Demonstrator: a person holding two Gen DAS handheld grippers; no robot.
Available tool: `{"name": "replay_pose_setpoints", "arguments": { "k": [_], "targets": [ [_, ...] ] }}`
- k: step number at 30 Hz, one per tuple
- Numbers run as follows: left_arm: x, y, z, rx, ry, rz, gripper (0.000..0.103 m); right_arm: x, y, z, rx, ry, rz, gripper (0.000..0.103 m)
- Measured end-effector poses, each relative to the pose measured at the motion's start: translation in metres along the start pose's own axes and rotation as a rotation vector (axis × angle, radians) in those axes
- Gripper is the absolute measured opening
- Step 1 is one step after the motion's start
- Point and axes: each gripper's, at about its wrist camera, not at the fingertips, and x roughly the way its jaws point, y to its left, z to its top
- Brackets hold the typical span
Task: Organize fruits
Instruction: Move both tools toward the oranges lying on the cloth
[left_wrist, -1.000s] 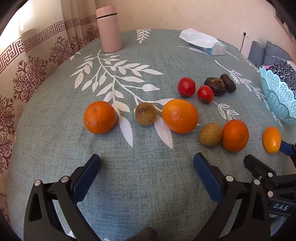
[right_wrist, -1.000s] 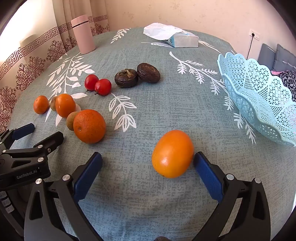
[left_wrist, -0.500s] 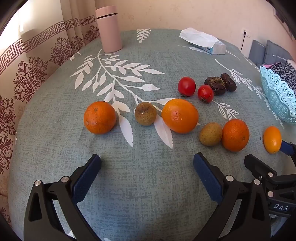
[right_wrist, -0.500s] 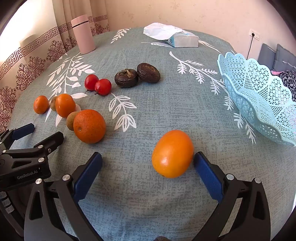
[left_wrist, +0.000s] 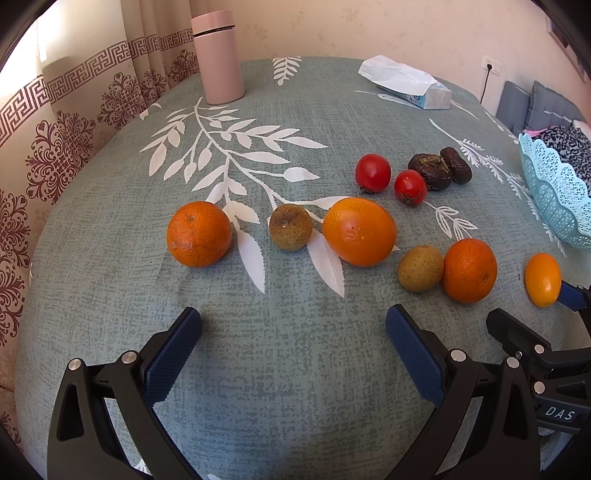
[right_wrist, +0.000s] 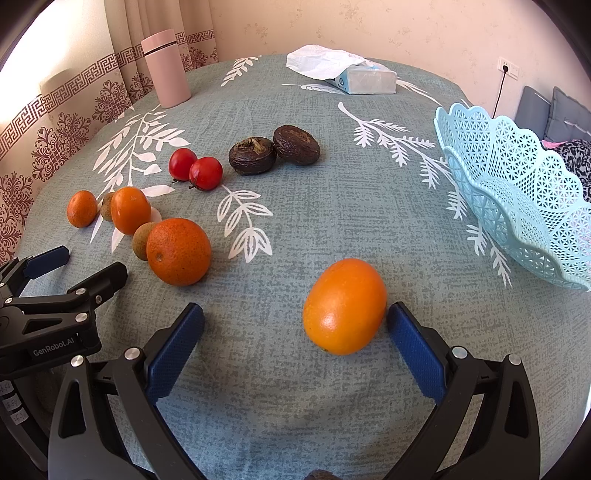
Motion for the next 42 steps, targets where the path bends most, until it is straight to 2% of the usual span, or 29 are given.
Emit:
{"name": "replay_pose_setpoints", "arguments": {
  "k": [19,24,30,33,36,38,42],
  "targets": [
    [-0.001,0.001,0.001,0.003,0.0,0.006,0.098,0.004,-0.002,0.003,-0.018,0.008,0.022,0.101],
    [-0.001,0.001,0.0,-0.002,-0.002,0.001,0.098,0.001,-0.006,0.002,0.003,-0.007,0.053,0.101],
    [-0.011,0.012,-0.001,-0.053,-0.047,-0.071,0.098,-0.008,-0.019,0.001,0.061,-0.047,0.151,0.101],
    [-0.021,0.024,-0.002,-0.104,-0.097,-0.128,0.098,-0.012,-0.018,0.0,0.057,-0.066,0.169,0.101],
    [-0.025,0.037,0.001,-0.164,-0.106,-0.161,0.098,-0.016,-0.02,0.0,0.061,-0.08,0.173,0.101],
    [-0.025,0.041,0.004,-0.174,-0.102,-0.147,0.098,-0.016,-0.022,0.001,0.072,-0.082,0.179,0.101],
    [-0.025,0.043,0.011,-0.098,-0.123,-0.02,0.097,-0.015,-0.027,0.001,0.093,-0.079,0.185,0.101]
  ]
}}
